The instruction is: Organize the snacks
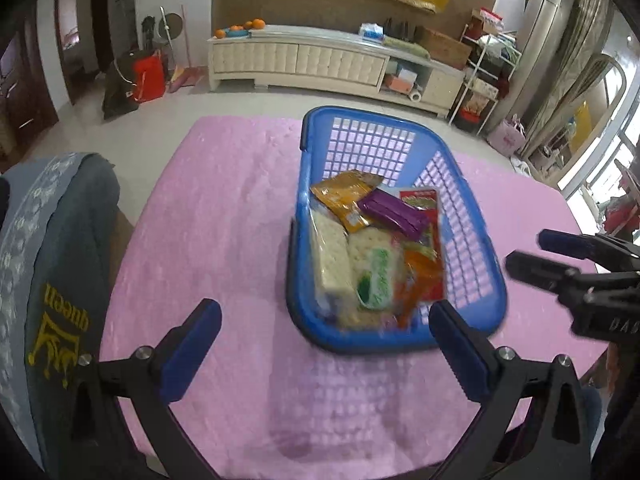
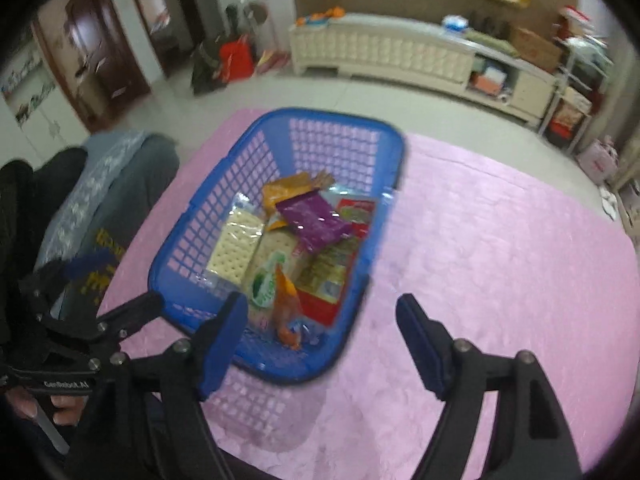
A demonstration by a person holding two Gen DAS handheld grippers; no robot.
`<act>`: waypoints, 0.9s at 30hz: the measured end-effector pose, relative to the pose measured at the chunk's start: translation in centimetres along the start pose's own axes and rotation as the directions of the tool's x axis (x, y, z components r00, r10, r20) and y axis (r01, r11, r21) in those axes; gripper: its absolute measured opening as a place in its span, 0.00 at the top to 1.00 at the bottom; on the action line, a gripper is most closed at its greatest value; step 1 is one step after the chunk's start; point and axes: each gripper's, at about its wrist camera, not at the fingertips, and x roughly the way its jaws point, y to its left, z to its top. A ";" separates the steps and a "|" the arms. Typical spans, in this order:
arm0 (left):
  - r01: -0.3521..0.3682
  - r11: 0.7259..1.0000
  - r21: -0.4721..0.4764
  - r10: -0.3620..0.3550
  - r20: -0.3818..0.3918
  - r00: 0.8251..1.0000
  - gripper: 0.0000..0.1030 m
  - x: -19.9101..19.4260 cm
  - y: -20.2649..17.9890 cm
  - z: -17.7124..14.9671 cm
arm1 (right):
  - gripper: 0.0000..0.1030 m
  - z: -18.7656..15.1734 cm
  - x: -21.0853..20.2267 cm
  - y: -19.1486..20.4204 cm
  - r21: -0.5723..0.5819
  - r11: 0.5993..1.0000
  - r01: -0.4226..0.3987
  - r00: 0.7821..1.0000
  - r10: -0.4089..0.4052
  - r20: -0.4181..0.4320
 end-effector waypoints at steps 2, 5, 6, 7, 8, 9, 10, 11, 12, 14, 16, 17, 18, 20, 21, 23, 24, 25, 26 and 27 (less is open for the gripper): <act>0.006 1.000 0.006 -0.006 0.022 1.000 0.00 -1.1 -0.9 -1.5 | 0.21 -1.8 -1.6 -0.8 0.039 0.999 0.038 0.998 -0.039 0.045; 0.028 0.999 0.018 -0.028 0.036 0.999 0.00 -2.6 -2.2 -3.4 | 0.19 -4.4 -3.2 -1.5 0.070 0.997 0.045 0.996 -0.051 0.079; 0.021 1.000 0.020 -0.022 0.043 0.999 0.00 -3.0 -2.4 -3.9 | 0.18 -5.4 -3.7 -1.8 0.075 0.996 0.051 0.994 -0.057 0.088; 0.017 1.000 0.022 -0.018 0.056 0.998 0.00 -3.5 -2.8 -4.5 | 0.17 -6.3 -4.1 -1.8 0.080 0.995 0.058 0.993 -0.065 0.096; 0.012 1.000 0.025 -0.013 0.069 0.998 0.00 -4.1 -3.1 -5.1 | 0.15 -7.4 -4.7 -1.9 0.086 0.994 0.060 0.992 -0.069 0.108; 0.007 1.000 0.023 -0.009 0.083 0.997 0.00 -4.7 -3.5 -5.6 | 0.13 -8.4 -5.0 -2.1 0.097 0.993 0.059 0.991 -0.070 0.112; 0.010 1.000 0.020 -0.012 0.093 0.996 0.00 -5.3 -3.6 -6.1 | 0.09 -9.5 -5.6 -2.2 0.111 0.992 0.068 0.989 -0.081 0.120; 0.013 1.000 0.015 -0.014 0.106 0.994 0.00 -6.2 -4.0 -6.8 | 0.03 -10.2 -6.1 -2.3 0.122 0.989 0.078 0.986 -0.095 0.138; 0.018 1.000 0.013 -0.019 0.114 0.993 0.00 -6.7 -4.1 -7.1 | 0.00 -10.8 -6.6 -2.3 0.132 0.987 0.094 0.982 -0.114 0.153; 0.043 0.999 0.015 -0.045 0.126 0.991 0.00 -8.2 -4.8 -8.2 | 0.00 -11.9 -7.9 -2.2 0.157 0.981 0.112 0.971 -0.142 0.192; 0.072 0.997 0.030 -0.076 0.159 0.984 0.00 -10.0 -5.8 -9.2 | 0.00 -12.9 -9.6 -2.1 0.170 0.980 0.101 0.962 -0.139 0.234; 0.075 0.996 0.039 -0.081 0.182 0.980 0.00 -11.0 -6.2 -9.5 | 0.00 -13.3 -10.5 -1.9 0.164 0.981 0.106 0.956 -0.146 0.256; 0.067 0.997 0.046 -0.075 0.203 0.976 0.00 -12.0 -6.7 -9.8 | 0.00 -13.7 -11.5 -1.6 0.153 0.982 0.114 0.948 -0.154 0.279; 0.053 0.996 0.068 -0.068 0.238 0.969 0.00 -13.8 -8.0 -10.4 | 0.00 -14.3 -13.6 -1.0 0.144 0.981 0.131 0.930 -0.172 0.325; 0.055 0.995 0.080 -0.073 0.254 0.964 0.00 -14.8 -8.5 -10.7 | 0.00 -14.5 -14.7 -0.7 0.144 0.981 0.133 0.920 -0.176 0.350; 0.054 0.993 0.103 -0.082 0.288 0.954 0.00 -16.6 -9.4 -11.2 | 0.00 -15.3 -16.7 -0.3 0.142 0.980 0.142 0.899 -0.188 0.396; 0.048 0.992 0.113 -0.081 0.310 0.947 0.00 -17.6 -9.8 -11.5 | 0.00 -15.6 -17.7 0.1 0.138 0.979 0.148 0.886 -0.194 0.422; 0.043 0.992 0.118 -0.080 0.326 0.942 0.00 -18.3 -10.0 -11.8 | 0.00 -15.9 -18.9 0.4 0.134 0.979 0.157 0.873 -0.200 0.444; 0.038 0.992 0.120 -0.077 0.342 0.936 0.00 -19.1 -10.3 -12.1 | 0.00 -16.5 -19.6 0.7 0.131 0.979 0.158 0.865 -0.201 0.459; 0.033 0.992 0.124 -0.076 0.358 0.931 0.00 -19.9 -10.6 -12.4 | 0.00 -16.9 -20.4 0.8 0.129 0.980 0.154 0.860 -0.197 0.471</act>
